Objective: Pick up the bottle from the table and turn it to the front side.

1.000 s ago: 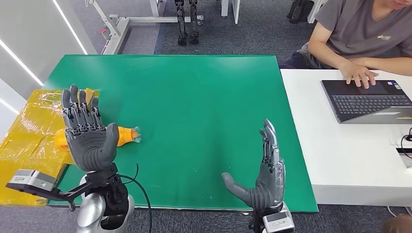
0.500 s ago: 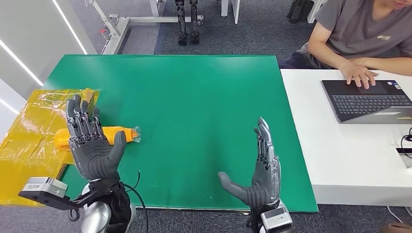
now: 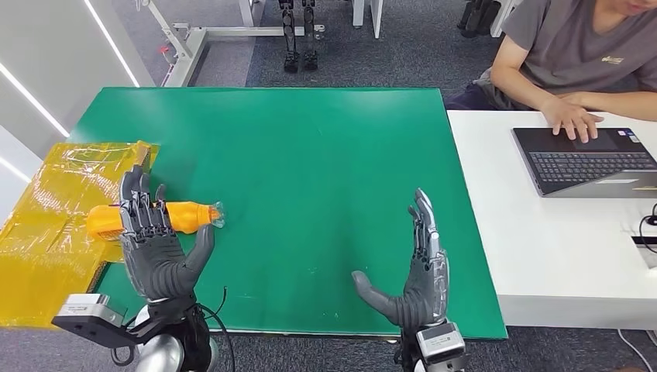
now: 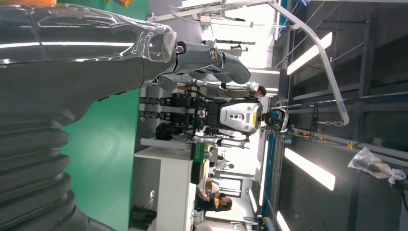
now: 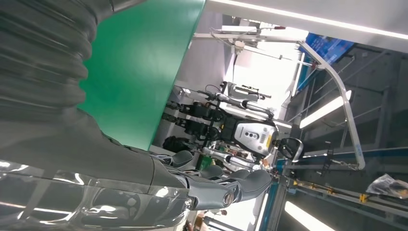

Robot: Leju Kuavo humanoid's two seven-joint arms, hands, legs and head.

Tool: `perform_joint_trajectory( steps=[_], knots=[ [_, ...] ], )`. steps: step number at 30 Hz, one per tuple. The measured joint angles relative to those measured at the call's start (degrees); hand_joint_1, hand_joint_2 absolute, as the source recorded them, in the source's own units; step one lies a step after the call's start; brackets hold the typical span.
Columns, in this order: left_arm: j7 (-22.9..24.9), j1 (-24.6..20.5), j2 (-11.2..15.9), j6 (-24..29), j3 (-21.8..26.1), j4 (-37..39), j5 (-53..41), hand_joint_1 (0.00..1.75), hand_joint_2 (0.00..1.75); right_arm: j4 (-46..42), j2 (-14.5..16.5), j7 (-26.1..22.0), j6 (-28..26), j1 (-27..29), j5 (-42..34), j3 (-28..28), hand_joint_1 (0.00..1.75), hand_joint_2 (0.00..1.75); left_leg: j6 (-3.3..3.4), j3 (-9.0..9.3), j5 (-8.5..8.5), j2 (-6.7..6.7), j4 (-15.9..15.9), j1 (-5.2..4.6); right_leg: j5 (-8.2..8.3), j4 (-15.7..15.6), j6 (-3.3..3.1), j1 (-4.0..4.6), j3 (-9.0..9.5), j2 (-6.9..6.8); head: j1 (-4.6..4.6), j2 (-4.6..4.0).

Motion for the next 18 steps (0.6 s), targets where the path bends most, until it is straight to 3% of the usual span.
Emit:
perform_joint_trajectory(
  steps=[18],
  knots=[
    [0.00, 0.59, 0.65, 0.81, -0.88, 0.02, -0.63, 0.00, 1.75, 1.42, 0.55, 0.30, 0.97, -0.60, 0.28, -0.06, 0.00, 1.75, 0.00, 0.00, 0.00, 0.00, 0.00, 0.00, 0.00, 0.00, 0.00, 0.00, 0.00, 0.00, -0.01, 0.00]
  ],
)
